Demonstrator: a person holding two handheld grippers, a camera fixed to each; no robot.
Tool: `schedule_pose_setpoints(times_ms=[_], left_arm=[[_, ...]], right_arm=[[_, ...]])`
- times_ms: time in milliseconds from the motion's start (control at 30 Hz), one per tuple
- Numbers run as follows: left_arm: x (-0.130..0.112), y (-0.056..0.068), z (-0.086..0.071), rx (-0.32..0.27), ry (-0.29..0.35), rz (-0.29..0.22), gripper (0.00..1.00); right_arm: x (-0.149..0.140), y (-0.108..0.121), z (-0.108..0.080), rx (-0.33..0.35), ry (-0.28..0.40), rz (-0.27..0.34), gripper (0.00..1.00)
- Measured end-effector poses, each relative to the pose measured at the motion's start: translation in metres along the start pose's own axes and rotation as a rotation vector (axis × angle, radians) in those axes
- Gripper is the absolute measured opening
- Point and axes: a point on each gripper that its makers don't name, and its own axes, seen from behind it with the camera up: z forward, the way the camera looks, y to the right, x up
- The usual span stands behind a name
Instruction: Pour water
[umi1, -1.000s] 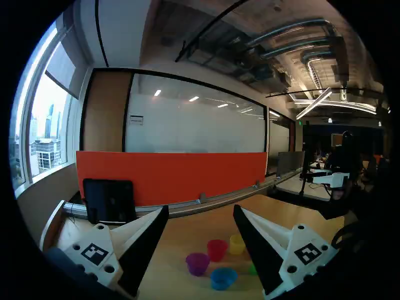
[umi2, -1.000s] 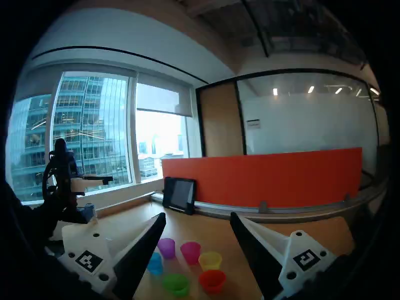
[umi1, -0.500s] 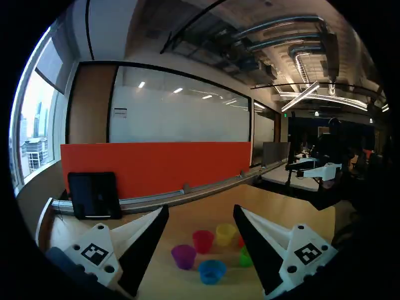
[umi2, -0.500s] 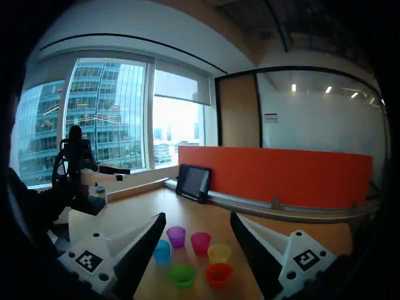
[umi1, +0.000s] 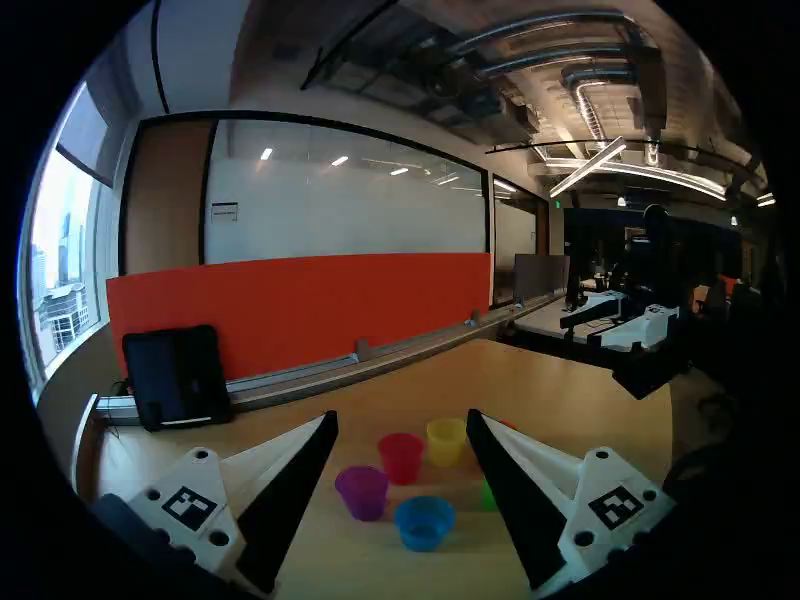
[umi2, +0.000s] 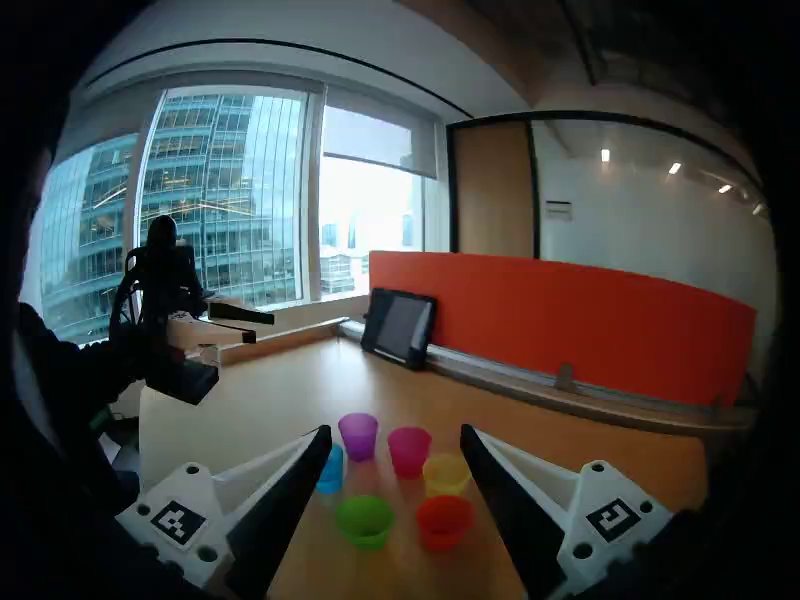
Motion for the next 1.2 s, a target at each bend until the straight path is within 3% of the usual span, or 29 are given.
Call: schedule_pose_setpoints(times_ms=[1200], left_arm=[[-0.132, 0.004, 0.034, -0.050, -0.239, 0.026, 0.96]], right_arm=[[-0.118, -0.006, 0.025, 0.094, -0.227, -0.107, 1.00]])
